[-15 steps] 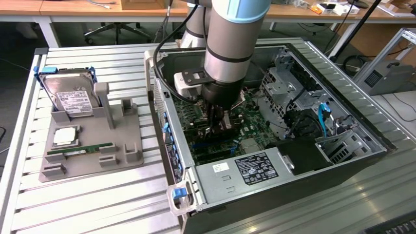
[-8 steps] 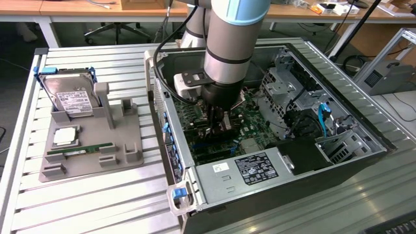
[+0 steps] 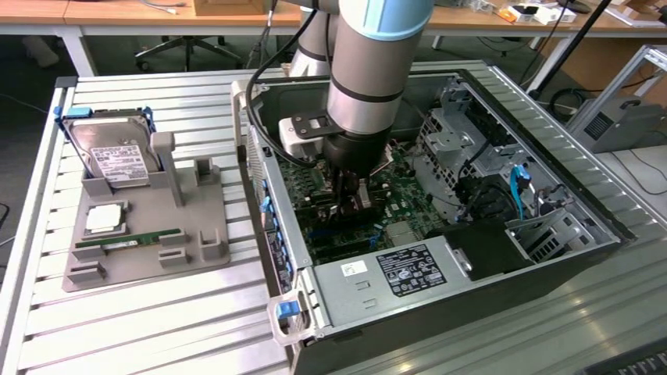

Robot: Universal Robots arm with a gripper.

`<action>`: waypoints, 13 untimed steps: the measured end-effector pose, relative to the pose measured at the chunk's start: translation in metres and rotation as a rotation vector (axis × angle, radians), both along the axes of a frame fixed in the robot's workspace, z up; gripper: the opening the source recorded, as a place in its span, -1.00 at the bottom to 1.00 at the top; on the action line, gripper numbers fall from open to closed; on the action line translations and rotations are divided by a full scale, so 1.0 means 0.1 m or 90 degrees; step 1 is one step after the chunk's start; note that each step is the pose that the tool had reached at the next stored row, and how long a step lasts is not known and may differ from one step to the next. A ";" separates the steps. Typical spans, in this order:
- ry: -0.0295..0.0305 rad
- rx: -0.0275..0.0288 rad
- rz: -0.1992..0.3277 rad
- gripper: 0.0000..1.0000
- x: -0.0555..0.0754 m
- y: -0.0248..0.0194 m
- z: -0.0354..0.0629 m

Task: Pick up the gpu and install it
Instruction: 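Insert the gpu into the slot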

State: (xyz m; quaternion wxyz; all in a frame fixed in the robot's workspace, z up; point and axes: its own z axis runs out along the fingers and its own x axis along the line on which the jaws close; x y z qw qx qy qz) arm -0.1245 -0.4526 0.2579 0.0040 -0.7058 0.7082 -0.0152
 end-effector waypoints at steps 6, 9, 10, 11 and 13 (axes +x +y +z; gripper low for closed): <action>0.0000 0.0000 0.000 -0.47 0.00 0.000 0.000; 0.0000 0.0000 0.000 -0.47 0.00 0.000 0.000; 0.0000 0.0000 0.000 -0.47 0.00 0.000 0.000; 0.0000 0.0000 0.000 -0.47 0.00 0.000 0.000; 0.0000 0.0000 0.000 -0.47 0.00 0.000 0.000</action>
